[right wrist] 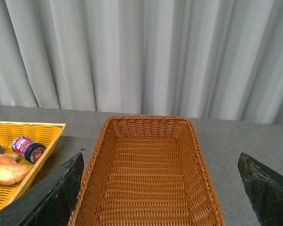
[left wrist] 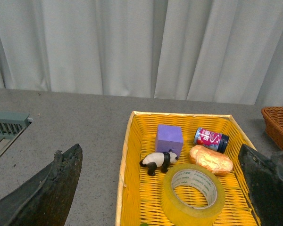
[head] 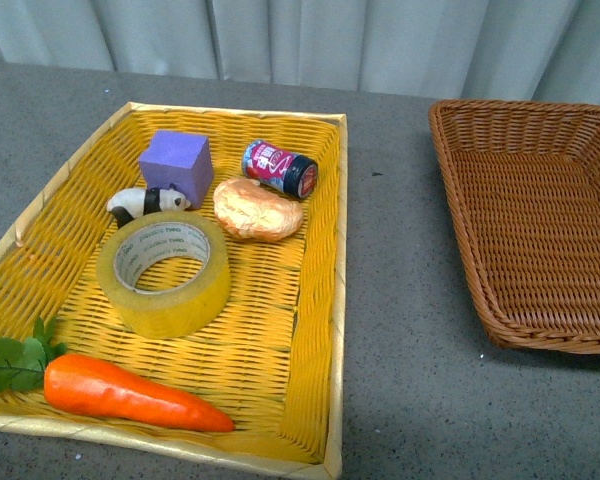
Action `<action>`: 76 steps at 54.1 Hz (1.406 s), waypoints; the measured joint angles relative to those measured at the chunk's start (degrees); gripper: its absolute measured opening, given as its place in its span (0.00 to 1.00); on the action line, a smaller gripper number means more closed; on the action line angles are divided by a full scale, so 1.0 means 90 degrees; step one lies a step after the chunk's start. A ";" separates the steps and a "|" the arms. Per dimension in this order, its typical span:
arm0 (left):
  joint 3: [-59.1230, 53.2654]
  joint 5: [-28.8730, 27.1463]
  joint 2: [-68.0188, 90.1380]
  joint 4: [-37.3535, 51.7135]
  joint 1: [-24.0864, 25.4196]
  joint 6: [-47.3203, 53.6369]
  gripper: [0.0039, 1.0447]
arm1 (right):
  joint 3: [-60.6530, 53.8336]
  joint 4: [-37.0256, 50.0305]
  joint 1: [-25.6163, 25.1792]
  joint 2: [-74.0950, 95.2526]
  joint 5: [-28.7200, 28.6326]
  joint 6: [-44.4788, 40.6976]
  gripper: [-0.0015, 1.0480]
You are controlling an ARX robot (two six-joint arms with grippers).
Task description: Move tape to another basket
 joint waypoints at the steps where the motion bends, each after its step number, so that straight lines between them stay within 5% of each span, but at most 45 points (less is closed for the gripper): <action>1: 0.0000 0.0002 0.0000 0.0000 0.0000 0.0000 0.94 | 0.0000 0.0000 -0.0002 0.0000 0.0000 0.0000 0.91; 76: 0.0000 0.0002 0.0000 0.0000 0.0000 0.0000 0.94 | 0.0000 0.0000 0.0000 0.0000 0.0000 0.0000 0.91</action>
